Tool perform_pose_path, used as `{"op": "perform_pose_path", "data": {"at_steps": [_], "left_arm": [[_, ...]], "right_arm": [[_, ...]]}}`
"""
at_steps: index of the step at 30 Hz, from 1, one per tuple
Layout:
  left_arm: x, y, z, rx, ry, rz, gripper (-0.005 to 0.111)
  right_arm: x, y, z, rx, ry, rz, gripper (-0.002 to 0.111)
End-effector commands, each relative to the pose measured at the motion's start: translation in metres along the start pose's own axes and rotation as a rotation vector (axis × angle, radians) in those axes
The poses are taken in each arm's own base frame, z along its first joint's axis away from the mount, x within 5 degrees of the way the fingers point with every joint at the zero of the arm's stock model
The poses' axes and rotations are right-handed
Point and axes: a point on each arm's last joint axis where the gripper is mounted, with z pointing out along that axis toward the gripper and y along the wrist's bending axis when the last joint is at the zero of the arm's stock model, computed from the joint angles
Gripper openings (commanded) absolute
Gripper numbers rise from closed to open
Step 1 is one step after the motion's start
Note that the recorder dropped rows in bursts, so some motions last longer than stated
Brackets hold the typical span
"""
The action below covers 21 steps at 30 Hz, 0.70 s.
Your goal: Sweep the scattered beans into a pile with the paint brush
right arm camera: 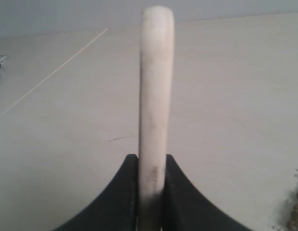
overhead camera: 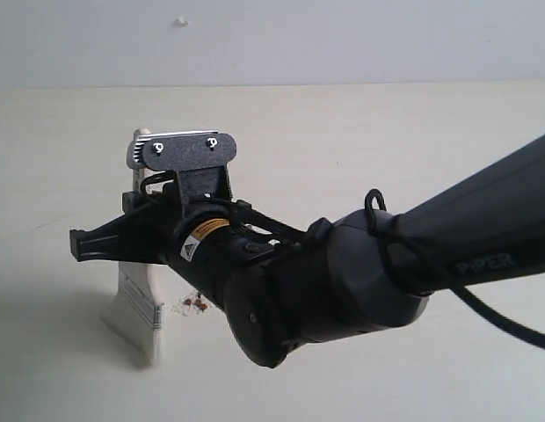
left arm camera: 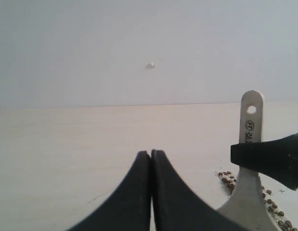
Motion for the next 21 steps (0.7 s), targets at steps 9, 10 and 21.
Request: {"op": "perform_pose_path", "data": {"at_steps": [9,10,21], "left_arm": [[-0.001,0.0,-0.001,0.007,-0.009,-0.003,0.0],[-0.001,0.0,-0.001,0.007,-0.009,-0.003,0.0],[-0.001,0.0,-0.001,0.007,-0.009,-0.003,0.0]], "right_arm": [[-0.017,-0.014,-0.011,0.2,-0.036,-0.217,0.0],[-0.019,-0.015,-0.011,0.213,-0.053,-0.259,0.0],[-0.049,0.021,-0.036,-0.1,-0.002,-0.574,0.0]]}}
